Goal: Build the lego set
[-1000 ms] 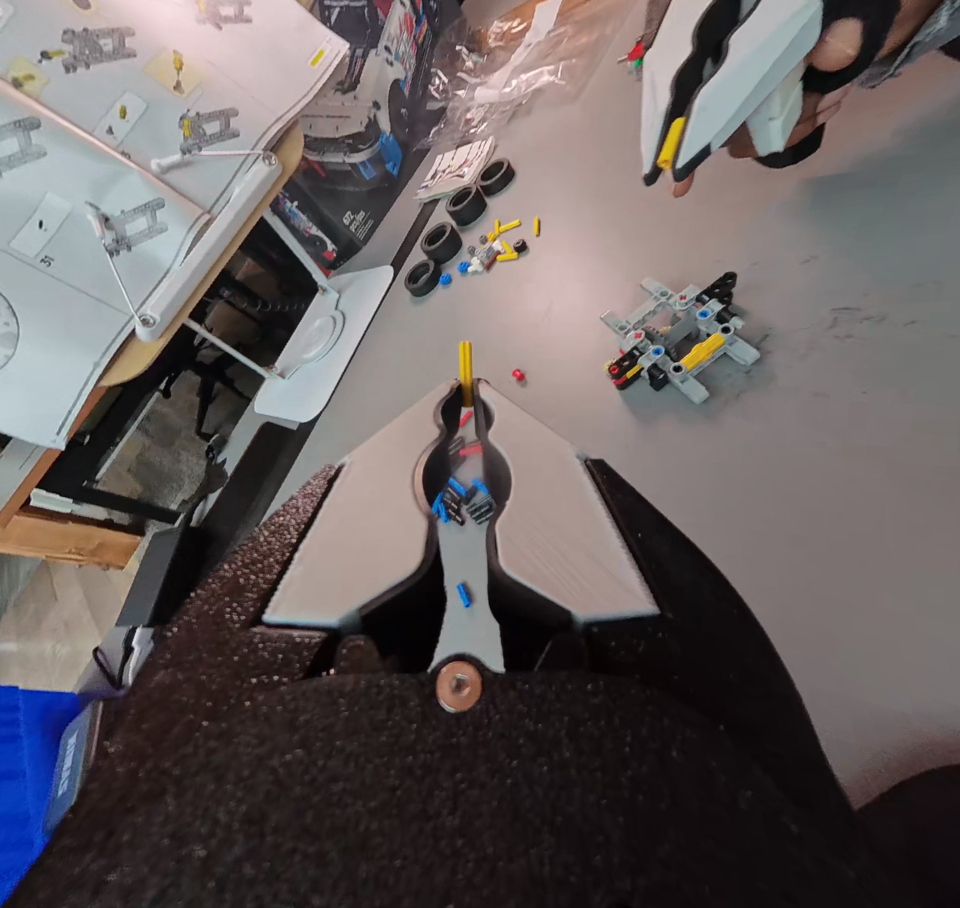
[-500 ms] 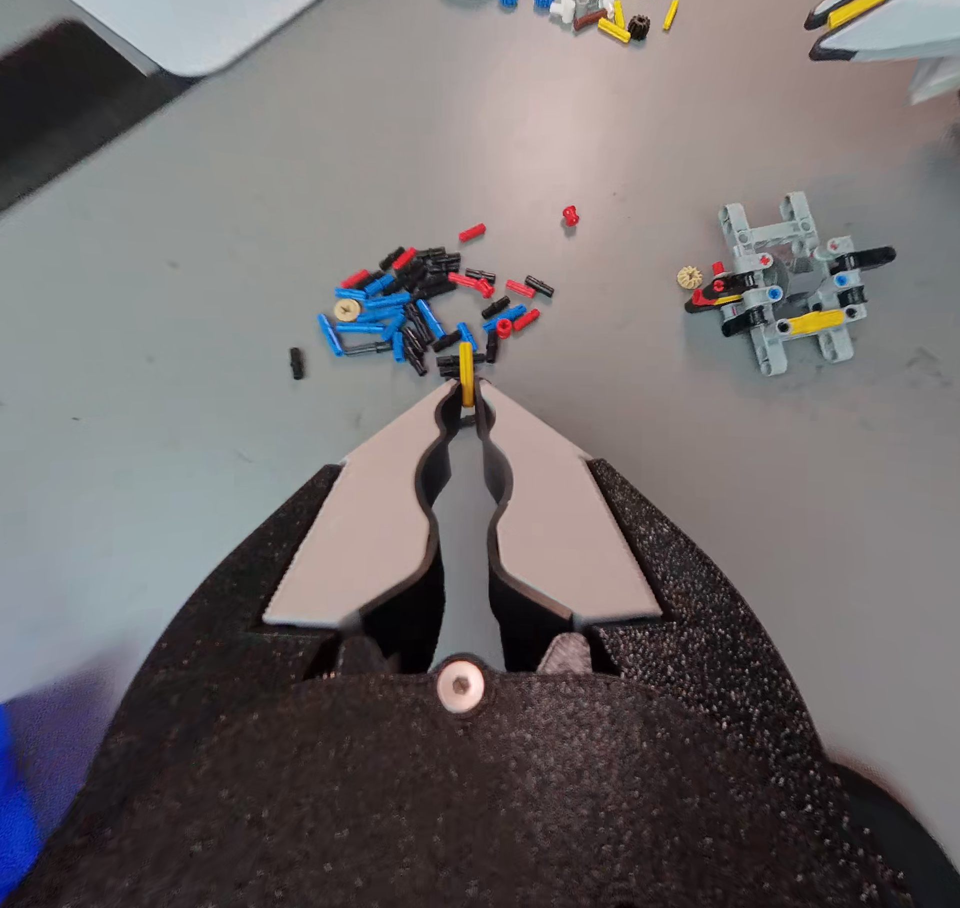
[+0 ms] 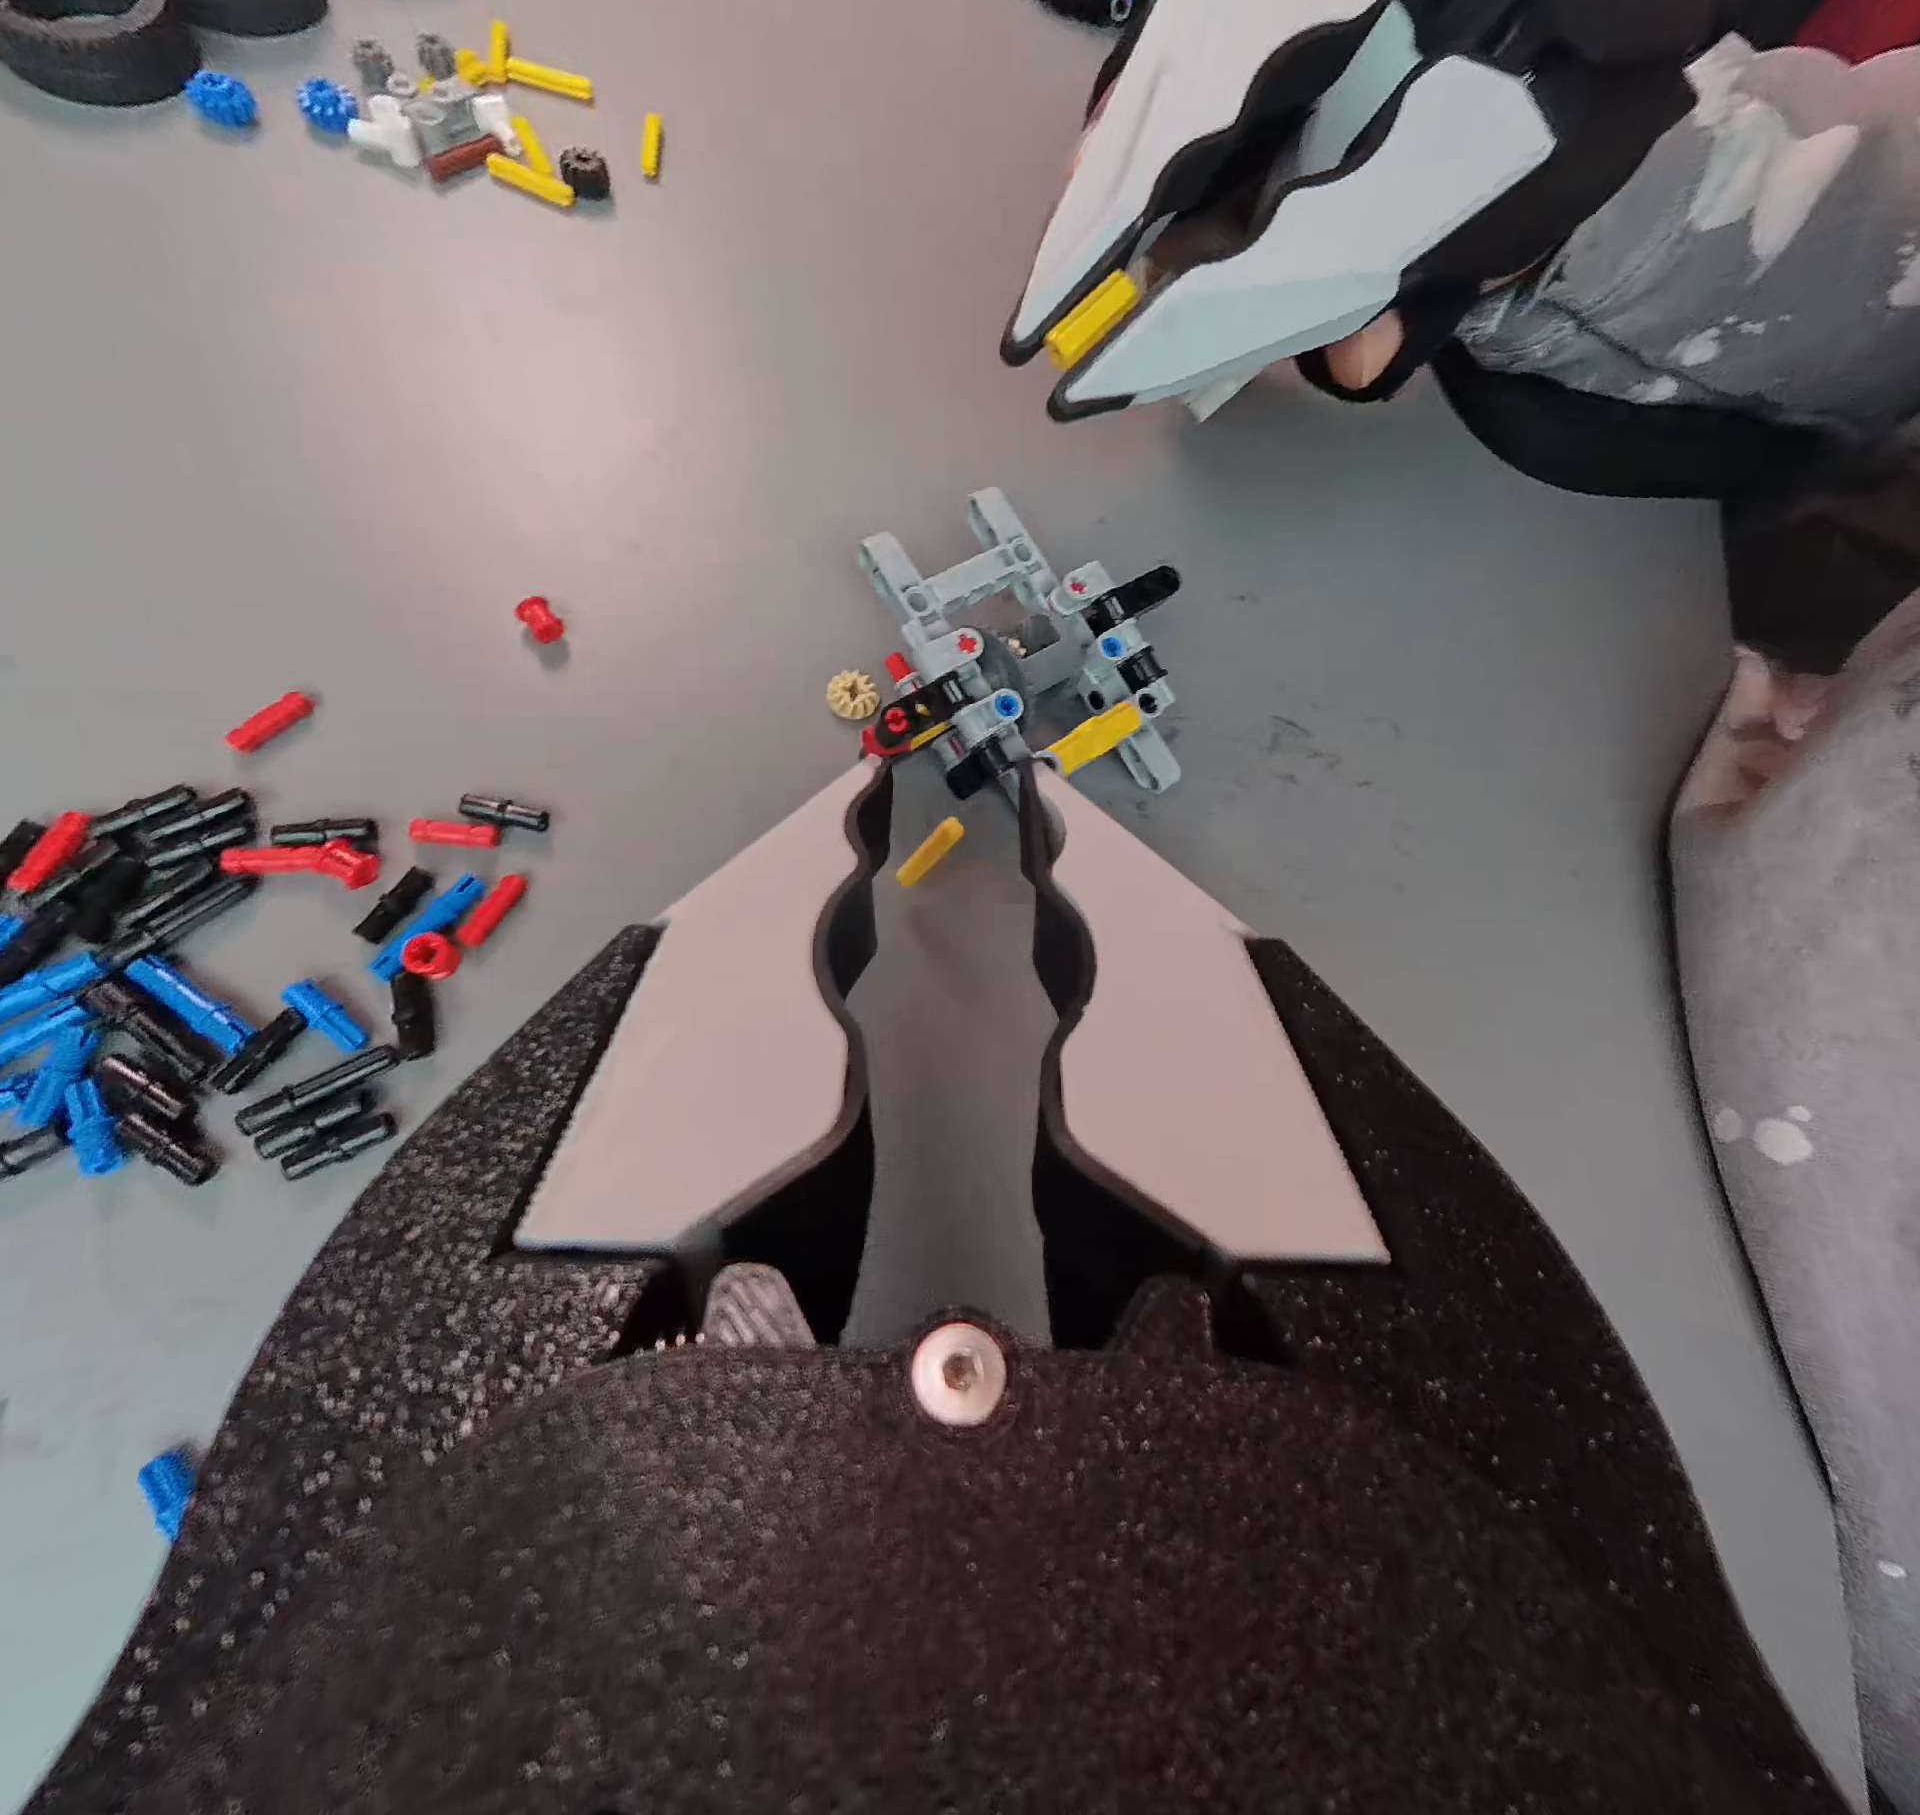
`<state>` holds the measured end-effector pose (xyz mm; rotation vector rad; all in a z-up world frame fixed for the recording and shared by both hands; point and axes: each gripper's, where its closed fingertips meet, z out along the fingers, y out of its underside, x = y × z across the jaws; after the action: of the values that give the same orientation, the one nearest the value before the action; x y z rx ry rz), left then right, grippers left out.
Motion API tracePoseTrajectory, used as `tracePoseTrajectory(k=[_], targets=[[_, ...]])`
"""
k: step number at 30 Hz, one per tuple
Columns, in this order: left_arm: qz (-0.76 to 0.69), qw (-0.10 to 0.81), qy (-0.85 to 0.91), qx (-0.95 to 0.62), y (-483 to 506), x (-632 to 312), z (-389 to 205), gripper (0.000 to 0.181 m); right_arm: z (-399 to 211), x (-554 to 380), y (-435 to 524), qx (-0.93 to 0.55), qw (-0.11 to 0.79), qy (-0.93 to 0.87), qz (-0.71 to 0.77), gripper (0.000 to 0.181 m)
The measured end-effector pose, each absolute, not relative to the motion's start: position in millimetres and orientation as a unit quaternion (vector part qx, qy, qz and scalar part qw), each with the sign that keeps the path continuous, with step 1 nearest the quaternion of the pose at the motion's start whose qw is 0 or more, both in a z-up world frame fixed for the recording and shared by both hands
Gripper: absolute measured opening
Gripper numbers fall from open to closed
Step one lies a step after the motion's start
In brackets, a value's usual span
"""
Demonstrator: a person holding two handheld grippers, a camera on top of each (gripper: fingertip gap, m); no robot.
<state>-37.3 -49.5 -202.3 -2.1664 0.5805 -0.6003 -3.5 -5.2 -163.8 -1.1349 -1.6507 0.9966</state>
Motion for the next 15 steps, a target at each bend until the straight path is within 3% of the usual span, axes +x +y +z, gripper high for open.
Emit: tracePoseTrajectory(k=[2,9,15], targets=[[-0.246,0.425,0.250,-0.835,-52,-32,-189,0.033,-163,-3,-13,-0.443,0.433,-0.669,0.410,0.006],[-0.199,0.506,0.344,-0.766,-61,0,-153,0.025,-139,-2,-64,-0.413,0.343,-0.636,0.554,0.006],[0.022,0.585,0.453,-0.673,-59,13,-130,0.023,-119,0,-68,-0.470,0.195,-0.530,0.678,0.006]])
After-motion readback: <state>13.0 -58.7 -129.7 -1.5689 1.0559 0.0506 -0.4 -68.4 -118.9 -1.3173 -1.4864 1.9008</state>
